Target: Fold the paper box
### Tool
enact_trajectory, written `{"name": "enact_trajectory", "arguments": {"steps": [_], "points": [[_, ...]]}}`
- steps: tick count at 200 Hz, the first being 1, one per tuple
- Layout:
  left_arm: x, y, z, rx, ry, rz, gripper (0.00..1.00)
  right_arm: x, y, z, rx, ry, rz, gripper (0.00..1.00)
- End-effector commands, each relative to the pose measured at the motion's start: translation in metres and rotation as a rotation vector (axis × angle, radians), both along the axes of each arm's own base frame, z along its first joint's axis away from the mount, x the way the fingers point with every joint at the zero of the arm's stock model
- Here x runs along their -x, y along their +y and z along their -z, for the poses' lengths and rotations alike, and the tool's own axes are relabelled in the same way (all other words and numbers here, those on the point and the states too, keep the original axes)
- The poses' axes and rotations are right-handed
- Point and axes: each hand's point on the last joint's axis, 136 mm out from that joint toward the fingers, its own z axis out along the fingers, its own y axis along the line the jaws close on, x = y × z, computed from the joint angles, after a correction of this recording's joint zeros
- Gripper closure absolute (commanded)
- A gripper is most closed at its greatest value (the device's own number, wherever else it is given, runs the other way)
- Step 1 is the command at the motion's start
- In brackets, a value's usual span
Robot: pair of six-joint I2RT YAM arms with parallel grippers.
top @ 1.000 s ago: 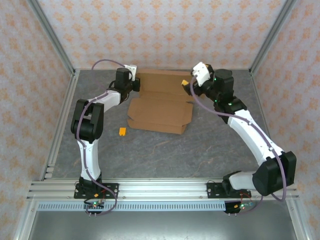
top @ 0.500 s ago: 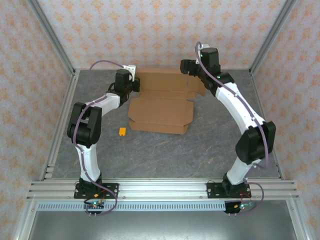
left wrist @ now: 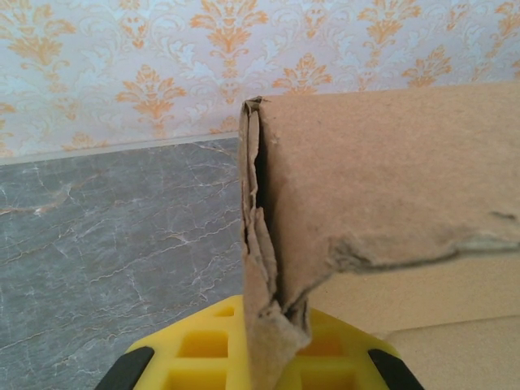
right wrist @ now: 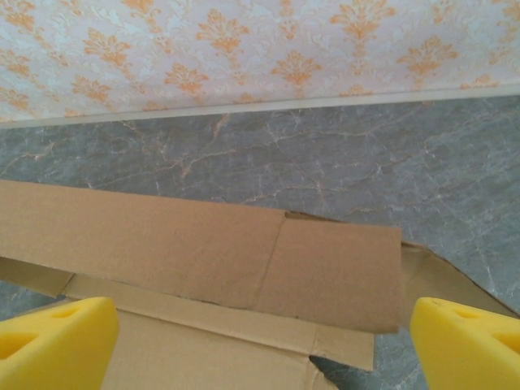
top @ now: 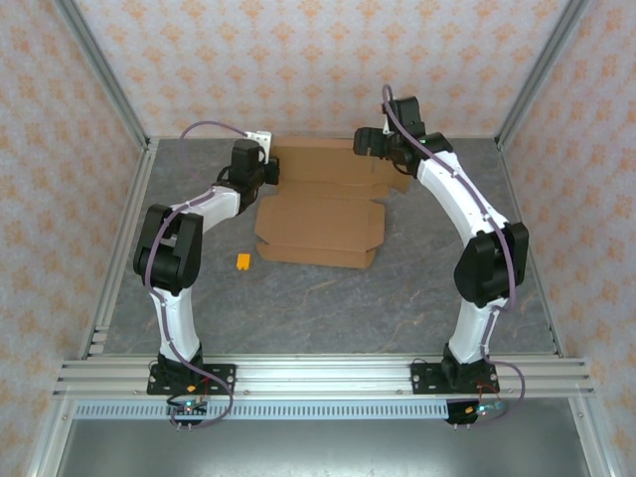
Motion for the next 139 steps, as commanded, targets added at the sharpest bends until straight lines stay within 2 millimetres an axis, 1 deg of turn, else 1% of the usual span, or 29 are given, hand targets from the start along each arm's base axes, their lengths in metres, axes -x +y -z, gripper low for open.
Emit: {"name": "enact_trajectory", "arguments": {"steps": [1, 16, 46, 65, 83, 121, 139], "points": [[-0.001, 0.002, -0.02, -0.008, -0.055, -0.02, 1.0, 0.012, -0.014, -0.015, -0.101, 0.006, 0.031, 0.06], [-0.001, 0.002, -0.019, -0.009, -0.057, -0.021, 1.0, 0.009, -0.014, -0.009, -0.155, 0.037, 0.026, 0.06], [-0.001, -0.001, -0.018, -0.006, -0.055, -0.014, 1.0, 0.0, -0.011, 0.002, -0.189, 0.072, 0.021, 0.06], [-0.001, -0.001, -0.018, -0.009, -0.058, -0.011, 1.0, -0.009, -0.012, 0.002, -0.227, 0.075, 0.027, 0.06], [-0.001, -0.002, -0.018, -0.01, -0.058, -0.01, 1.0, -0.016, -0.008, 0.001, -0.262, 0.073, 0.018, 0.06], [-0.001, -0.002, -0.018, -0.01, -0.059, -0.007, 1.0, -0.029, -0.006, -0.003, -0.267, 0.069, 0.016, 0.08], [-0.001, -0.003, -0.019, -0.008, -0.06, -0.003, 1.0, -0.034, -0.008, 0.001, -0.248, 0.075, 0.018, 0.1]]}}
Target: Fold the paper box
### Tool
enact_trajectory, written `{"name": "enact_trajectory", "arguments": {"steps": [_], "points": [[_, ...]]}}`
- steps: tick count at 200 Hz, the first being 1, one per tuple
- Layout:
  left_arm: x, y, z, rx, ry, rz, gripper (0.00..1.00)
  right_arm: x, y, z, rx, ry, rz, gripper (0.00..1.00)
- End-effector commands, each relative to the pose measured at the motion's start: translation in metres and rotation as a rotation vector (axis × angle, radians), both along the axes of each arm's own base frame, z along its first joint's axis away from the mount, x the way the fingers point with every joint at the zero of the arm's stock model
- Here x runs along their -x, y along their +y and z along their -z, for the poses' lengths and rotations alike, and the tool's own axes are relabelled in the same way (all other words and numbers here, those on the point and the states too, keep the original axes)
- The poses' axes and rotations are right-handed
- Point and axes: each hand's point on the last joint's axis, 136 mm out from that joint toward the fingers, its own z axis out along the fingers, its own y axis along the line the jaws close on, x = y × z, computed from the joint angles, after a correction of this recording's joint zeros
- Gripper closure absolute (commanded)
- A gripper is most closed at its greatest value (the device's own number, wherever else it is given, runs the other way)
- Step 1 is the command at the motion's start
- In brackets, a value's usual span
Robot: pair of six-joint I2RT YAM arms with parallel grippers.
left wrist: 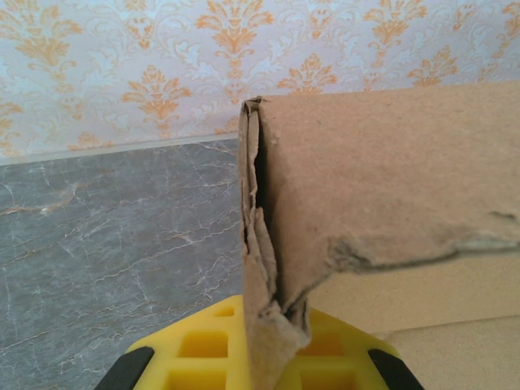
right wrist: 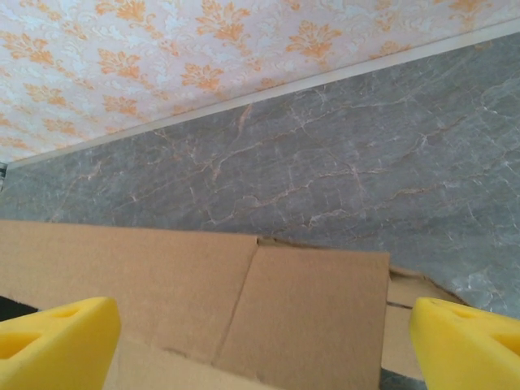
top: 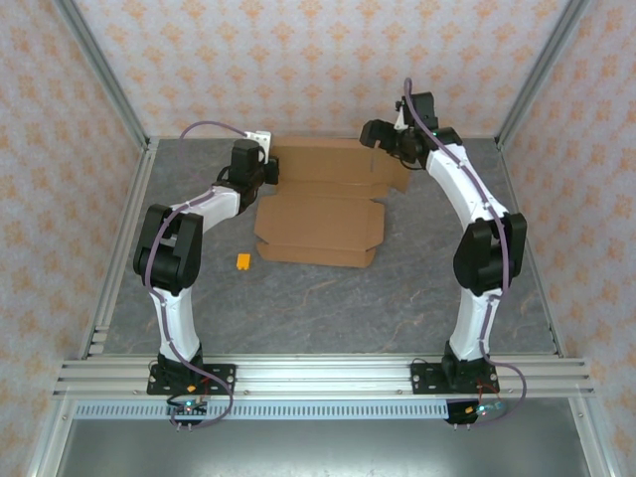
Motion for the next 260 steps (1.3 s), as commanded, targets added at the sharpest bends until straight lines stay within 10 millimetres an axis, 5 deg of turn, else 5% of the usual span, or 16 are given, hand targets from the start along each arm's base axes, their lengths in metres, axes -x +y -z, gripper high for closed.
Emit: {"name": "enact_trajectory", "arguments": {"steps": [1, 61, 169, 188, 223, 260], "points": [[-0.001, -0.005, -0.019, -0.004, -0.059, 0.006, 1.0, -0.008, -0.001, -0.013, -0.01, -0.02, 0.005, 0.1], [-0.001, -0.007, -0.019, -0.002, -0.061, 0.012, 1.0, -0.015, 0.0, -0.007, 0.037, -0.006, -0.038, 0.19], [0.003, 0.004, -0.015, -0.047, -0.046, -0.096, 1.0, 0.009, 0.022, 0.003, 0.06, 0.025, -0.09, 0.38], [0.003, 0.004, -0.015, -0.05, -0.045, -0.1, 1.0, 0.007, 0.019, 0.0, 0.081, 0.014, -0.083, 0.37], [0.004, 0.004, -0.012, -0.061, -0.038, -0.092, 1.0, 0.01, -0.006, -0.038, 0.09, -0.065, -0.026, 0.17], [0.003, 0.002, -0.012, -0.061, -0.039, -0.086, 1.0, 0.022, -0.03, -0.066, -0.021, -0.116, 0.019, 0.11]]}}
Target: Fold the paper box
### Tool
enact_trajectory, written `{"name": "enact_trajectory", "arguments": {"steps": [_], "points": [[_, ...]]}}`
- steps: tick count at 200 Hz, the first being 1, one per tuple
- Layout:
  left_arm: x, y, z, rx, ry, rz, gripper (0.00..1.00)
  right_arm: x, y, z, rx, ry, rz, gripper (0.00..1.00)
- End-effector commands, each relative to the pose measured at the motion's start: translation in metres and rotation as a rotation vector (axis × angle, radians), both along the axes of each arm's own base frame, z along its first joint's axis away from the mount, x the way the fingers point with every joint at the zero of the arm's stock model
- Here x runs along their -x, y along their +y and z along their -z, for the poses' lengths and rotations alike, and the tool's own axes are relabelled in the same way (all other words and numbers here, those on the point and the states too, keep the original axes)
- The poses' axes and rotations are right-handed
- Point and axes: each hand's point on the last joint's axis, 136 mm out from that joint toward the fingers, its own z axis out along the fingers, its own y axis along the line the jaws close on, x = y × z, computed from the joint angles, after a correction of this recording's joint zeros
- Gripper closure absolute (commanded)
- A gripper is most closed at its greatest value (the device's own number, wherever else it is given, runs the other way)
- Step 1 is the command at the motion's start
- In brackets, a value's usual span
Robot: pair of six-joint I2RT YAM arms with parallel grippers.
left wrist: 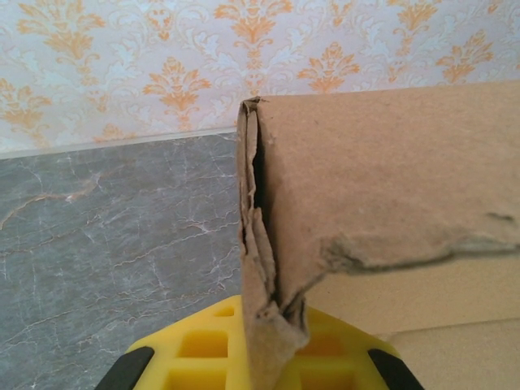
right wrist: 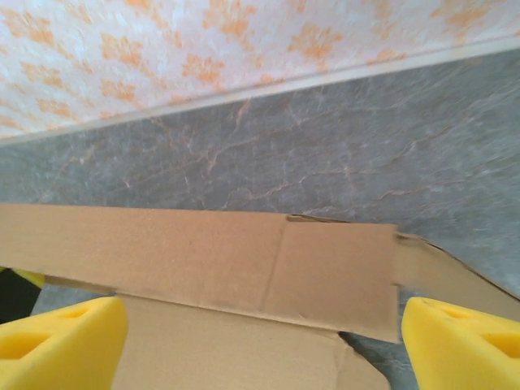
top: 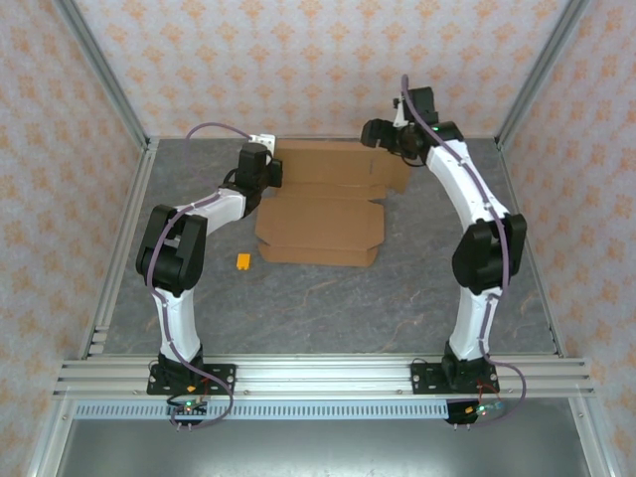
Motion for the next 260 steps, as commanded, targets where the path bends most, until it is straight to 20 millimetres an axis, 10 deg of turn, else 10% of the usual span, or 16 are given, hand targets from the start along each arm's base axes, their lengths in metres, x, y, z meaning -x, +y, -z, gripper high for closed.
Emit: {"name": "enact_trajectory", "arguments": {"steps": [1, 78, 260], "points": [[-0.001, 0.003, -0.018, 0.0, -0.043, -0.018, 1.0, 0.011, -0.019, -0.045, -0.078, -0.098, 0.043, 0.1], [-0.003, 0.001, -0.017, -0.002, -0.041, -0.01, 1.0, 0.004, -0.005, 0.019, -0.34, -0.009, 0.074, 0.08], [-0.006, -0.005, -0.002, -0.117, -0.012, 0.023, 1.0, -0.062, -0.027, 0.031, -0.507, -0.041, 0.201, 0.1]]}}
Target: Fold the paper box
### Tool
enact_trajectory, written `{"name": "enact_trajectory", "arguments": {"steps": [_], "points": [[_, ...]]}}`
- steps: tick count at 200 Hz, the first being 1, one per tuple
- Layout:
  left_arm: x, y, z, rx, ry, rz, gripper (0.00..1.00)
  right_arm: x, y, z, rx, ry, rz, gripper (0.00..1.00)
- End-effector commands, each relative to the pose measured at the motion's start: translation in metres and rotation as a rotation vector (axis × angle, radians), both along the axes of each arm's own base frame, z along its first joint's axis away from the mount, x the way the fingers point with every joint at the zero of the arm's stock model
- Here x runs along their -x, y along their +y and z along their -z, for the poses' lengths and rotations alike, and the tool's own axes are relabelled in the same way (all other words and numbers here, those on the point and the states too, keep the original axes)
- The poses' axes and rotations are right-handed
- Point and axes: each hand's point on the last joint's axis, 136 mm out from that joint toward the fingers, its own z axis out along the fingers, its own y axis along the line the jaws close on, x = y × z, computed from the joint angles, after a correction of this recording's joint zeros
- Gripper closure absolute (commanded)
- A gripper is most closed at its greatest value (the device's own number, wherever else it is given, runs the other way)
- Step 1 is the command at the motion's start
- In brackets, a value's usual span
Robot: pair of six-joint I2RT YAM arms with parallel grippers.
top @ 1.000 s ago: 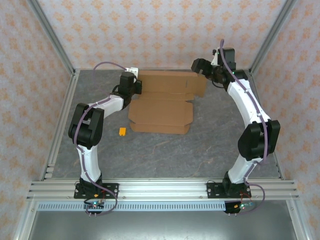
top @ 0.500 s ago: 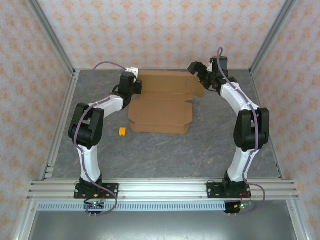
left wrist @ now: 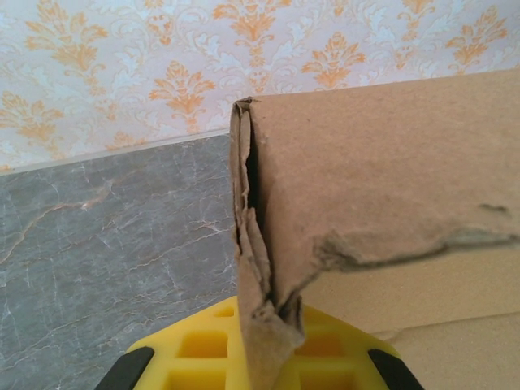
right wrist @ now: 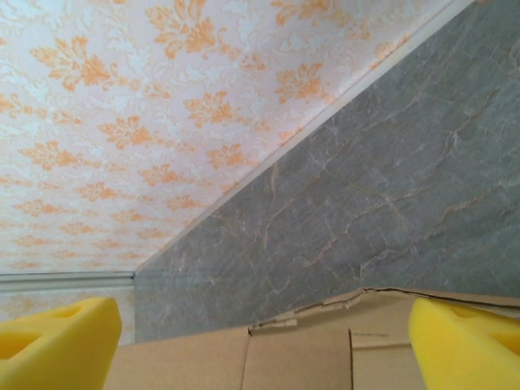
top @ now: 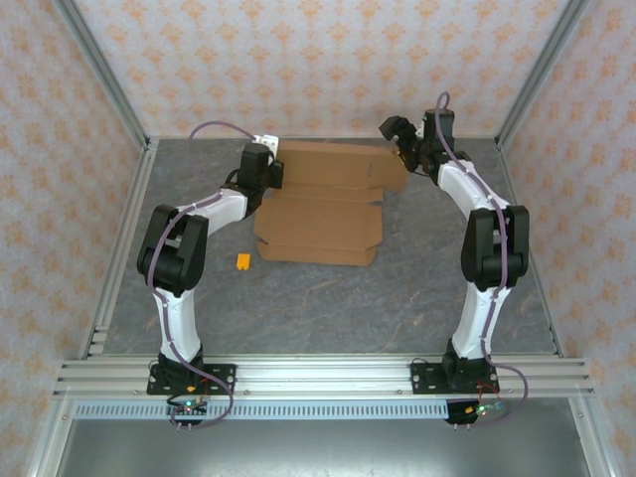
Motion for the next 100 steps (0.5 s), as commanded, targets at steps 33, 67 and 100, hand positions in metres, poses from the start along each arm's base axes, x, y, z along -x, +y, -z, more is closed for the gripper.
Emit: {"name": "enact_trajectory", "arguments": {"steps": [33, 67, 100], "points": [[-0.007, -0.006, -0.002, -0.026, -0.003, 0.014, 1.0, -0.009, 0.011, -0.023, 0.017, -0.064, -0.106, 0.15], [-0.007, -0.006, 0.0, -0.024, 0.008, 0.01, 1.0, 0.004, 0.019, -0.017, 0.083, -0.032, -0.165, 0.2], [-0.007, -0.005, 0.001, -0.026, 0.014, 0.004, 1.0, 0.014, 0.026, -0.018, 0.116, -0.029, -0.206, 0.26]]}}
